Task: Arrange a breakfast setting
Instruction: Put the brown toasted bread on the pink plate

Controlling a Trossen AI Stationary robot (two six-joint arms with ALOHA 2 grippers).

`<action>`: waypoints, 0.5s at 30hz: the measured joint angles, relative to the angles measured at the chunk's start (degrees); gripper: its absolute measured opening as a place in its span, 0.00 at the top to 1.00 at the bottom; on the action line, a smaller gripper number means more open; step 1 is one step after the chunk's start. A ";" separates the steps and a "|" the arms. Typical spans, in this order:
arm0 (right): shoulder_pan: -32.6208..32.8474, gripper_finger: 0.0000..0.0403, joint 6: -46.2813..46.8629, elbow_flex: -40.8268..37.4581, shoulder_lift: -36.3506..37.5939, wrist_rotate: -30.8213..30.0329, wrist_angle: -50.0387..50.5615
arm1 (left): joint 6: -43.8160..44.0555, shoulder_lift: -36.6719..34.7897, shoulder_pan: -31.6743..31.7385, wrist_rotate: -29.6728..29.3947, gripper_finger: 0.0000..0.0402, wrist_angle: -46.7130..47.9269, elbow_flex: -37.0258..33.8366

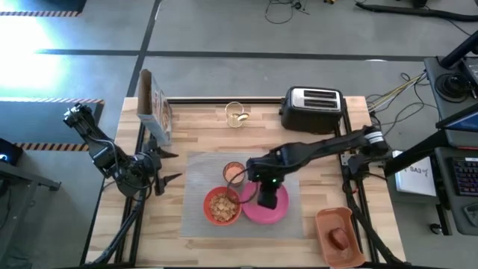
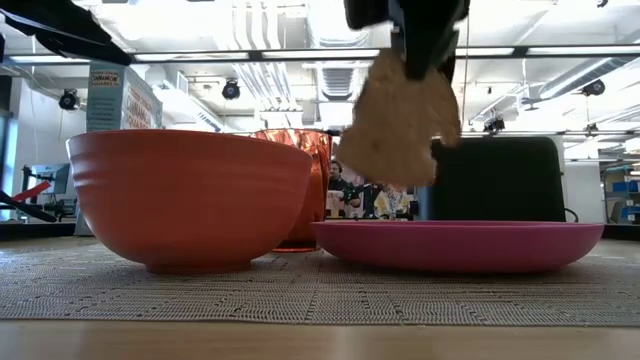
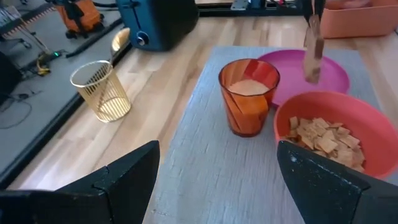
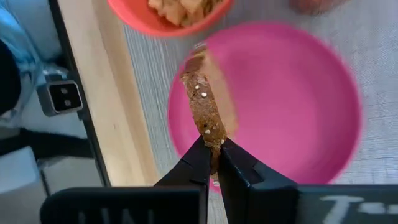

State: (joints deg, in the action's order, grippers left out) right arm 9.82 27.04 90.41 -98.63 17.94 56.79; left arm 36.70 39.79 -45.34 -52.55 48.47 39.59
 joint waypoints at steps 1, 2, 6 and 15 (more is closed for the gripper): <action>0.00 0.97 -0.13 0.00 -0.92 0.92 0.10 | 0.30 0.00 0.00 0.54 0.24 0.00 0.00; 0.03 0.97 -0.58 -0.02 -1.85 1.82 0.15 | 0.42 -0.02 0.02 1.05 0.24 0.01 0.00; 0.04 0.97 -1.04 -0.02 -4.70 5.52 0.36 | 0.74 0.00 0.02 1.86 0.24 0.00 0.00; -0.11 0.96 0.87 -0.02 -7.32 6.07 1.54 | 1.34 0.63 0.00 2.20 0.24 -0.07 0.00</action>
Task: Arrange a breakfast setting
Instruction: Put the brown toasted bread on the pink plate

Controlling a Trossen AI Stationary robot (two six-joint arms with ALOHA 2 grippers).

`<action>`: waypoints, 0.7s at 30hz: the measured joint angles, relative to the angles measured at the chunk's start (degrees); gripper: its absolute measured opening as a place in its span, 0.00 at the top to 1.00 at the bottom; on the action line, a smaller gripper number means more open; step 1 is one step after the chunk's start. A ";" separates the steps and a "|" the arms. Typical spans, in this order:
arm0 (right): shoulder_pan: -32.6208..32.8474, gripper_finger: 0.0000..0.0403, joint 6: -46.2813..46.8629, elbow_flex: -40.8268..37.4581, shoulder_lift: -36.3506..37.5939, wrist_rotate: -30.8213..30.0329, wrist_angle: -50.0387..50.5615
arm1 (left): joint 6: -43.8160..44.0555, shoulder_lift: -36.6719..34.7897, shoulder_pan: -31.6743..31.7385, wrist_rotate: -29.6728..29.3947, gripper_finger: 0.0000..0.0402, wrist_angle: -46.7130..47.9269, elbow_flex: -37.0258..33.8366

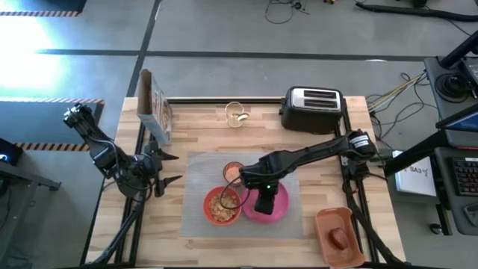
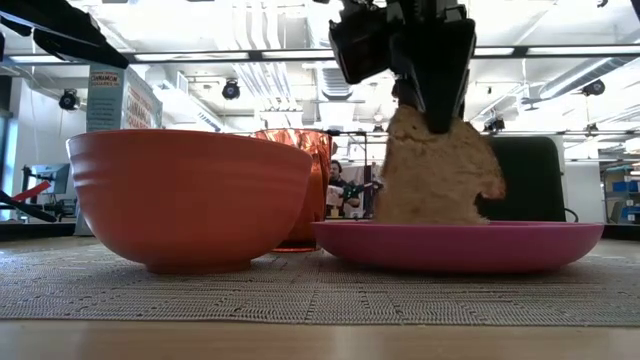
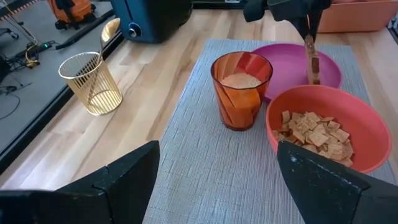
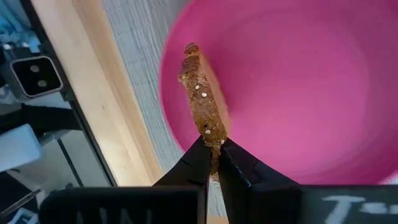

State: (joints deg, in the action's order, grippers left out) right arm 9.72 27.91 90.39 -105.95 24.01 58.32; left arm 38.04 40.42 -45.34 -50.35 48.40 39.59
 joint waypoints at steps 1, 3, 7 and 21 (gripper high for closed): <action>0.00 0.96 0.01 0.00 0.00 0.00 0.55 | 0.00 0.00 0.00 0.00 0.24 -0.02 0.00; 0.00 0.96 0.07 0.00 0.02 0.00 1.21 | 0.00 0.00 0.00 -0.06 0.24 0.00 0.00; -0.13 0.91 0.74 0.00 0.04 -0.02 1.55 | 0.00 0.00 0.00 -0.14 0.24 0.00 0.00; -0.74 0.70 0.12 0.47 -0.57 -0.22 7.52 | 0.00 0.00 0.00 -1.30 0.24 0.15 0.00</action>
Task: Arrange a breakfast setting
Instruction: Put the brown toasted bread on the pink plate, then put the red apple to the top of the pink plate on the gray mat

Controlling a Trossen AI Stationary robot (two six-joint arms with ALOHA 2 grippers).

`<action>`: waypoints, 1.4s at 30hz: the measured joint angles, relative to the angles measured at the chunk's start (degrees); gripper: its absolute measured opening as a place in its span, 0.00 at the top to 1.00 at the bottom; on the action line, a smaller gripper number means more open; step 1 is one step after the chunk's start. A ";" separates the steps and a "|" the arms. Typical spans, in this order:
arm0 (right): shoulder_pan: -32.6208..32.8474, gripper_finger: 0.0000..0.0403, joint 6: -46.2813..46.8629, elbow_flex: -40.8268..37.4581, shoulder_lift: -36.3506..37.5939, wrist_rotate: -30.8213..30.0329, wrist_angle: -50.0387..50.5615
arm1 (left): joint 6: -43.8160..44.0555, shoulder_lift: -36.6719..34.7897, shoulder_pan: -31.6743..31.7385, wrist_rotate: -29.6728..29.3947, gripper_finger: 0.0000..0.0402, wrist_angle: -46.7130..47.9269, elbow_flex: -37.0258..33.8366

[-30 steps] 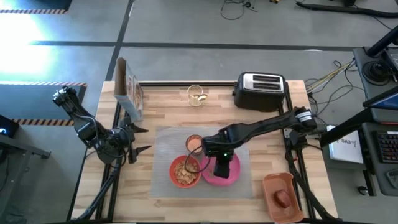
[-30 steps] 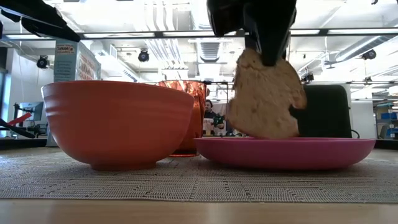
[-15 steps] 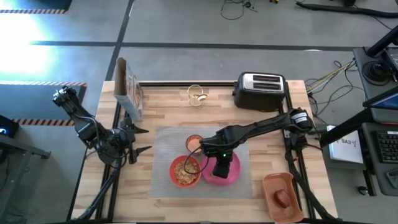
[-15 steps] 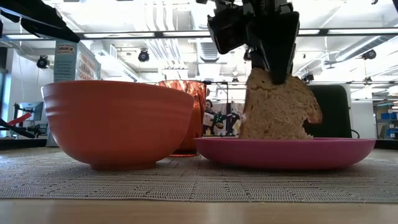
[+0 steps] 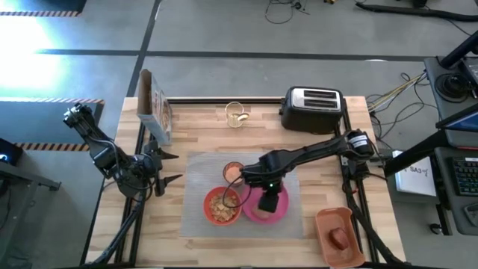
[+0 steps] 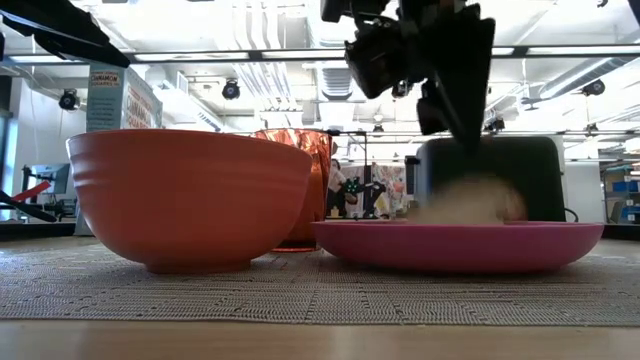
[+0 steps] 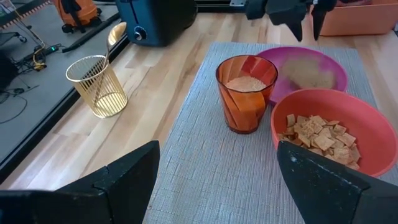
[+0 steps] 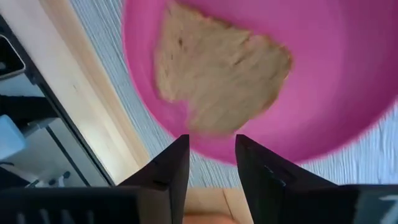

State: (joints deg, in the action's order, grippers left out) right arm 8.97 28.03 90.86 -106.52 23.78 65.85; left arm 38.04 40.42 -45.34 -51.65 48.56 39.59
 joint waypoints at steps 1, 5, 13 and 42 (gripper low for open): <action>-0.03 0.70 0.37 0.39 0.10 0.01 1.28 | 0.00 0.00 0.00 -0.03 0.24 0.00 0.00; -0.13 0.69 1.63 1.66 0.37 -1.52 7.98 | 0.18 0.25 0.00 -0.05 0.24 0.02 0.00; 0.95 0.69 13.10 1.84 0.67 -3.44 15.18 | 0.63 1.03 0.00 -0.81 0.24 -0.02 0.00; 27.34 0.69 67.18 2.38 2.56 -8.67 14.90 | -2.71 -6.69 0.07 -4.69 0.24 4.07 0.00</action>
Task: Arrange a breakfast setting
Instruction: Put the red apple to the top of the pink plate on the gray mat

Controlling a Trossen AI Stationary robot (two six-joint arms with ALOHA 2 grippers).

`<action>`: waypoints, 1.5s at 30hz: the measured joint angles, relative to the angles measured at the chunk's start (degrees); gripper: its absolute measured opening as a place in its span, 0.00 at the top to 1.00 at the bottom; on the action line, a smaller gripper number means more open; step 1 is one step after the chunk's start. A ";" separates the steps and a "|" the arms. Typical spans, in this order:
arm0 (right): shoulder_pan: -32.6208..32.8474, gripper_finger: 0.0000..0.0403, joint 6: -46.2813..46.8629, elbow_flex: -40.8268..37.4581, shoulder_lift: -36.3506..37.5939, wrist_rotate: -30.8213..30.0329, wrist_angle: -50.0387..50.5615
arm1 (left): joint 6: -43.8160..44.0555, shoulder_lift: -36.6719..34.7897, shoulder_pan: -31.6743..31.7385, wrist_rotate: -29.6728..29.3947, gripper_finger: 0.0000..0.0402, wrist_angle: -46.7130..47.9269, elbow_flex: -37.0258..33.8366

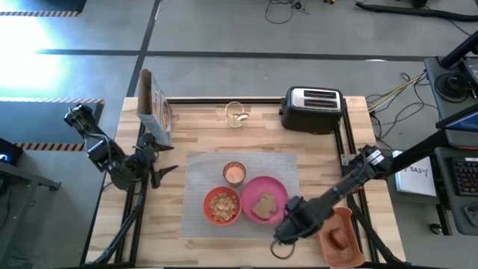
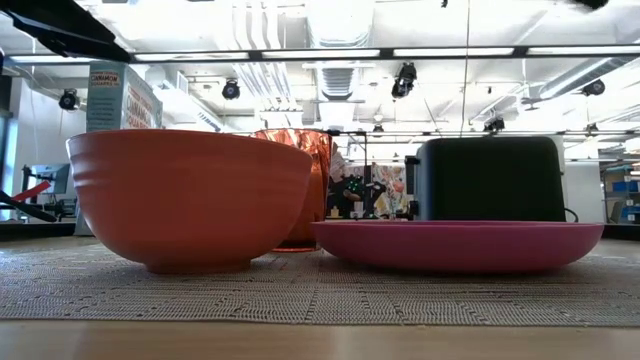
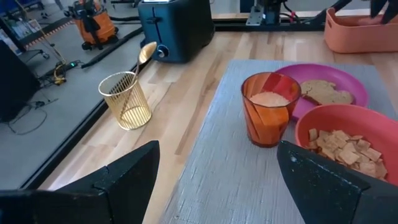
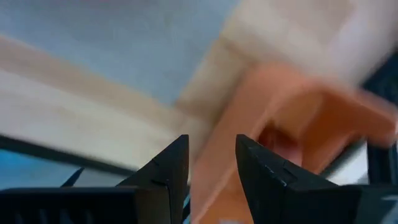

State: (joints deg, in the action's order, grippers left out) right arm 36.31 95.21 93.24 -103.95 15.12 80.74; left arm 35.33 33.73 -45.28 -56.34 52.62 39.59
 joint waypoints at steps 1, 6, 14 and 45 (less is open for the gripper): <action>1.08 0.69 2.51 0.49 0.05 0.99 0.02 | -0.34 -0.15 0.00 0.39 0.24 -0.11 0.00; 5.84 0.69 14.59 2.56 0.43 1.45 0.12 | -0.21 0.25 -0.04 2.81 0.24 -0.68 0.00; 10.10 0.69 34.89 2.59 -0.02 1.41 -0.45 | -0.24 2.75 -0.04 3.41 0.24 -1.73 0.00; 10.30 0.73 38.79 2.09 -0.21 10.82 -0.29 | 3.82 2.23 -0.02 3.96 0.24 2.88 0.00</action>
State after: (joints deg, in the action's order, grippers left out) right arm 46.61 133.99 95.33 -104.16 25.93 80.45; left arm 39.16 35.96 -45.30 -52.38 55.51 39.59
